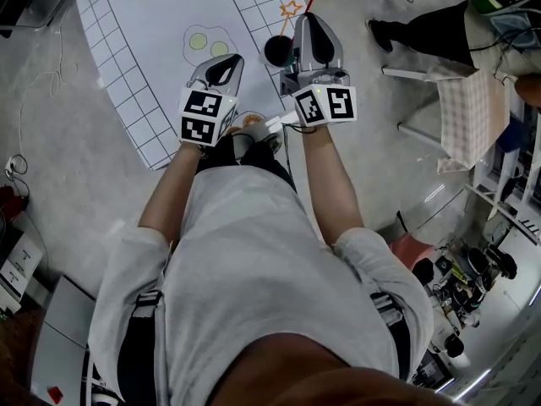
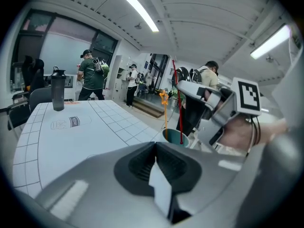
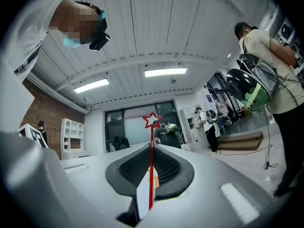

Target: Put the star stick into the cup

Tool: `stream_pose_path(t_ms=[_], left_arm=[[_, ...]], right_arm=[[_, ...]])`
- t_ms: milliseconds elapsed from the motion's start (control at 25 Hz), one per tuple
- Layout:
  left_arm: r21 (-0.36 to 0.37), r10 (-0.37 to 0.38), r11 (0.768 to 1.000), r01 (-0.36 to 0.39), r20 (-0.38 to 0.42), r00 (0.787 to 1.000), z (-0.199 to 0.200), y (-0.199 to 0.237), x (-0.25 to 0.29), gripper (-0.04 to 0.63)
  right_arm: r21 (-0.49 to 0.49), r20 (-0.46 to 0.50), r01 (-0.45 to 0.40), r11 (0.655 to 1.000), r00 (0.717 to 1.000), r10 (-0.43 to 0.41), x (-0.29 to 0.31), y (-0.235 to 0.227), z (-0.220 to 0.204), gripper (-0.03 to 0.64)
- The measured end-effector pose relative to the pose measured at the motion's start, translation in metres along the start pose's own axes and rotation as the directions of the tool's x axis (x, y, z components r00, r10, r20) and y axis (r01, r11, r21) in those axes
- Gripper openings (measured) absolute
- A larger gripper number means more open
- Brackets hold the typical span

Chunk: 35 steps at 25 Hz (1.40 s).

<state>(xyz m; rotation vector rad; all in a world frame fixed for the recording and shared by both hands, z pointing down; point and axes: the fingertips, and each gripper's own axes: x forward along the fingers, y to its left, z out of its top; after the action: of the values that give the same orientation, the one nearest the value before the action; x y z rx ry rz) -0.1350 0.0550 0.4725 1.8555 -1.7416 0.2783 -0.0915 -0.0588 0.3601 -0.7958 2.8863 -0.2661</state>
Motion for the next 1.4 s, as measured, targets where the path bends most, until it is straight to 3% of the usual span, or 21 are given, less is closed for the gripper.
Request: stream_pose_path(t_ms=[360,560,720,1080,1160,1400], left_arm=[[-0.008,-0.013,1.0,0.013,-0.028,1.0,-0.012,0.003,0.005,0.003],[-0.013,-0.016,1.0,0.015,-0.04,0.999,-0.019,0.002,0.005,0.003],[-0.013,-0.012,1.0,0.011,-0.047,0.999,-0.022,-0.001,0.008,0.003],[-0.023,0.03,0.999,-0.031,-0.022,0.999,-0.019,-0.015,0.0,0.003],[-0.031,0.046,0.998,-0.047,-0.021,0.999,-0.02,-0.016,-0.004,0.003],[-0.041,0.092,0.995,-0.092,-0.006,0.996,-0.022,-0.025,-0.016,0.003]], right_arm=[[-0.08,-0.118,0.007,0.997,0.993,-0.016,-0.027,0.005,-0.034,0.015],[-0.223,-0.194,-0.069,0.972,0.981,0.025,-0.04,0.021,-0.047,0.015],[-0.344,-0.274,-0.176,0.922,0.958,0.081,-0.039,0.033,-0.065,0.014],[-0.355,-0.42,-0.279,0.892,0.9,0.114,-0.04,0.038,-0.095,0.016],[-0.361,-0.446,-0.303,0.882,0.886,0.122,-0.042,0.038,-0.1,0.042],[-0.327,-0.423,-0.305,0.894,0.894,0.15,-0.051,0.039,-0.089,0.085]])
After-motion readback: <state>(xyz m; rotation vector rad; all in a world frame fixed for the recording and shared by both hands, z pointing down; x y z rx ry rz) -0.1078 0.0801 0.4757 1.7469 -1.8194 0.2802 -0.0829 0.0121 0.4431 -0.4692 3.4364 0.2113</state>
